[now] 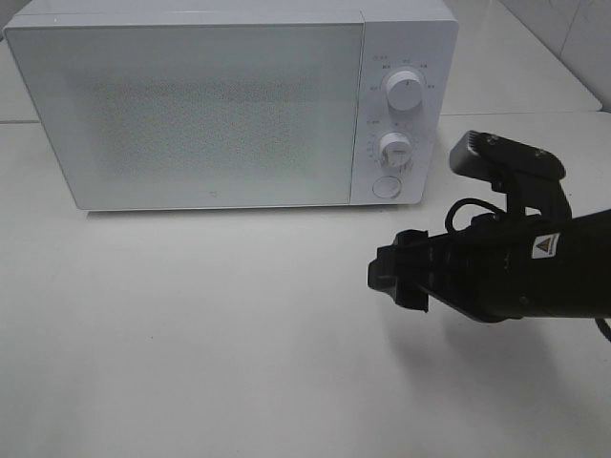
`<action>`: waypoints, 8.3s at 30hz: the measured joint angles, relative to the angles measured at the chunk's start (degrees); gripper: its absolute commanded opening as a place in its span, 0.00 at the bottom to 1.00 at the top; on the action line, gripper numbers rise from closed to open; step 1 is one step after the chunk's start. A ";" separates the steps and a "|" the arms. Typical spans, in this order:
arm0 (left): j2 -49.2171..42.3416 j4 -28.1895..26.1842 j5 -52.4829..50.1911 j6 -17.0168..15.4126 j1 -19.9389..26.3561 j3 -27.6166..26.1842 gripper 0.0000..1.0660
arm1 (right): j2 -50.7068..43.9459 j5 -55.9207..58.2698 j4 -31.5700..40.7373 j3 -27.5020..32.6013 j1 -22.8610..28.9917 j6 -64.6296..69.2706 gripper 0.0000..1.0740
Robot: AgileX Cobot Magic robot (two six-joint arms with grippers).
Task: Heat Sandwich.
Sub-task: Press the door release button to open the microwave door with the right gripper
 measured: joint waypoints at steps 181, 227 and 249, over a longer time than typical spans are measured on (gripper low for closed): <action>0.00 0.00 0.00 0.00 0.00 0.00 0.94 | 16.79 -55.58 24.58 4.87 8.37 -23.66 0.70; 0.00 0.00 0.00 0.00 0.00 0.00 0.94 | 16.79 -52.71 25.15 4.87 8.42 63.66 0.00; 0.00 0.00 0.00 0.00 0.00 0.00 0.94 | 21.54 -52.71 25.15 4.35 8.42 66.86 0.00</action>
